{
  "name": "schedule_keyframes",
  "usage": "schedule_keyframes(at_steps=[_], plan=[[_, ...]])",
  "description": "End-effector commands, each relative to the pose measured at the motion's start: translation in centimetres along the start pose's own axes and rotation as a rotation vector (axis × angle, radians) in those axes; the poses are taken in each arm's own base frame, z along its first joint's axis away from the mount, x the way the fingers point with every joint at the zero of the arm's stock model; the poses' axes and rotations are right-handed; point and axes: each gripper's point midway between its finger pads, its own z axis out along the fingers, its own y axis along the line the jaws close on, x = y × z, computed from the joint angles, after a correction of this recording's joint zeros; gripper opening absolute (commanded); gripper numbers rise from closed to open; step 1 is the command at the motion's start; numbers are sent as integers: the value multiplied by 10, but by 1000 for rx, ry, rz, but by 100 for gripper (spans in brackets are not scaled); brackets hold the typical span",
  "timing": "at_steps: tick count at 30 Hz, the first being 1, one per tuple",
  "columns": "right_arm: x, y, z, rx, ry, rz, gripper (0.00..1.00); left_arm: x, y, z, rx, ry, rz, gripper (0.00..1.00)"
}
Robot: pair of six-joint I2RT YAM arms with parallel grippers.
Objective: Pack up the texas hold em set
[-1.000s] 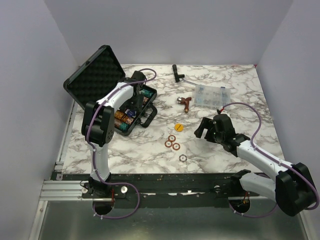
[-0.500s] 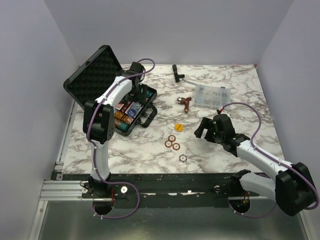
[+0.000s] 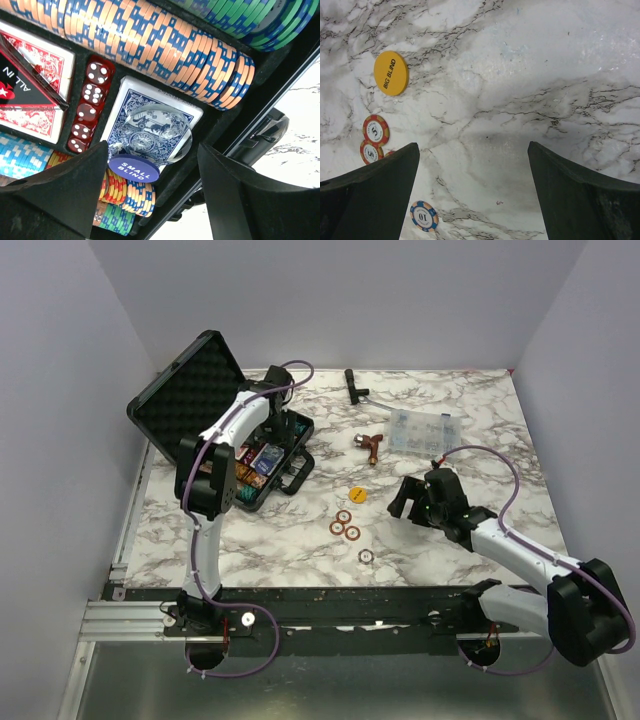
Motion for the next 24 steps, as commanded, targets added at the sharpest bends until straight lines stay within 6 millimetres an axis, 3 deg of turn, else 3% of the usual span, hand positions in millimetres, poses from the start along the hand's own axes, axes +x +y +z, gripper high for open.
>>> schedule_keyframes(at_steps=[1,9,15,19,21,22,23,24], plan=[[-3,6,1,-22,1,13,92,-4,0,5,-1,26,8,73],[-5,9,1,-31,-1,22,92,5,-5,2,6,47,-109,71],[-13,39,4,-156,12,30,92,2,-10,-7,89,-49,-163,80],[-33,82,8,-306,-9,42,90,-4,-12,-20,173,-107,-207,81],[-40,108,13,-367,-23,24,89,-12,-14,-39,240,-176,-236,85],[-46,124,15,-393,-36,9,89,-15,-16,-54,282,-213,-251,88],[-51,168,24,-438,-41,-36,88,-21,-18,-96,374,-308,-285,92],[-48,182,31,-440,-28,-52,88,-20,-19,-110,407,-329,-294,93]])
